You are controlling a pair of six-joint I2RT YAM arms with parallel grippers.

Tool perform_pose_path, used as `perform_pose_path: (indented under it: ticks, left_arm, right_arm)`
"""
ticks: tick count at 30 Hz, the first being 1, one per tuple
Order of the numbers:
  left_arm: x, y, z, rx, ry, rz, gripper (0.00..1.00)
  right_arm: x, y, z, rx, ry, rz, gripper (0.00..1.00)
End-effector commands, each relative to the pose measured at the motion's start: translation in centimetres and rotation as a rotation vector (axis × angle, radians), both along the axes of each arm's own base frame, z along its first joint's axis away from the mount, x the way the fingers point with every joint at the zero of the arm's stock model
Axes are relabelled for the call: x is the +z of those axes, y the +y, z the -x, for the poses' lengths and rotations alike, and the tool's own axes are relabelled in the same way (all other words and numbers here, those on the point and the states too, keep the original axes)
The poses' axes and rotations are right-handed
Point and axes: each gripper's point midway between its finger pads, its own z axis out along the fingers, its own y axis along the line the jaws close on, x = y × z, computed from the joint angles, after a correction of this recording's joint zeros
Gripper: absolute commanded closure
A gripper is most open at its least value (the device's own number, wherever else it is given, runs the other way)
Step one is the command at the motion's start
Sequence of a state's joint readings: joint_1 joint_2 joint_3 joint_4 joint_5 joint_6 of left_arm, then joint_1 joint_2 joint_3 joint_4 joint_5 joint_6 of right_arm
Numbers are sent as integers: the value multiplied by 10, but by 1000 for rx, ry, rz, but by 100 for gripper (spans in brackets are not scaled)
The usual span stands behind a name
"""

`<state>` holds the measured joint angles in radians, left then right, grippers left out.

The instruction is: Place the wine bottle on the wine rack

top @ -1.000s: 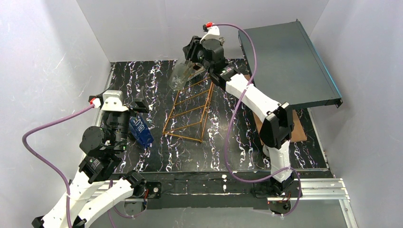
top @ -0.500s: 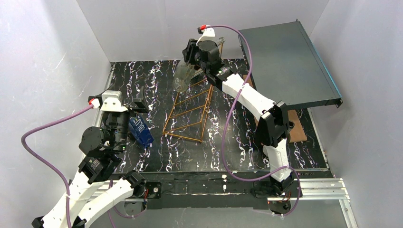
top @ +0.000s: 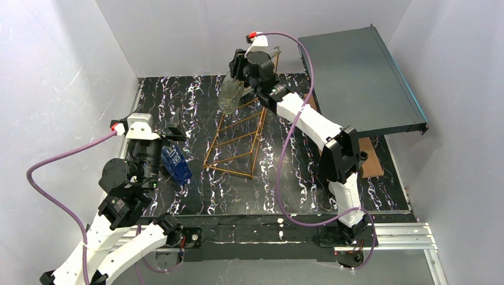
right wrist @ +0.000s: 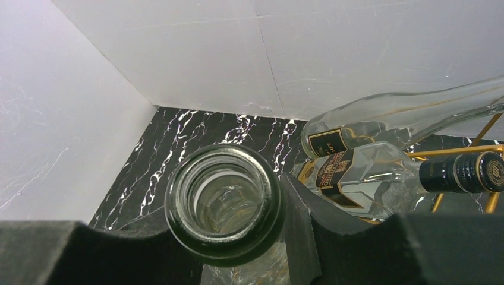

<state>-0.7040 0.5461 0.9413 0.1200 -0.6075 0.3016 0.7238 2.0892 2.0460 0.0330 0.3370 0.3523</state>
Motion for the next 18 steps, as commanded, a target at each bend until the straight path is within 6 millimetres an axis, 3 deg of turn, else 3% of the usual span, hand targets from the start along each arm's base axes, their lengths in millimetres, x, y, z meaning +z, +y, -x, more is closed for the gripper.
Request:
perform_pose_path:
  ticks: [1, 18]
  left_arm:
    - [8, 2, 2, 1, -29, 35, 1]
    - [10, 5, 5, 3, -37, 41, 1]
  right_arm:
    - [98, -10, 1, -36, -246, -189, 99]
    - [39, 9, 4, -52, -238, -35, 99]
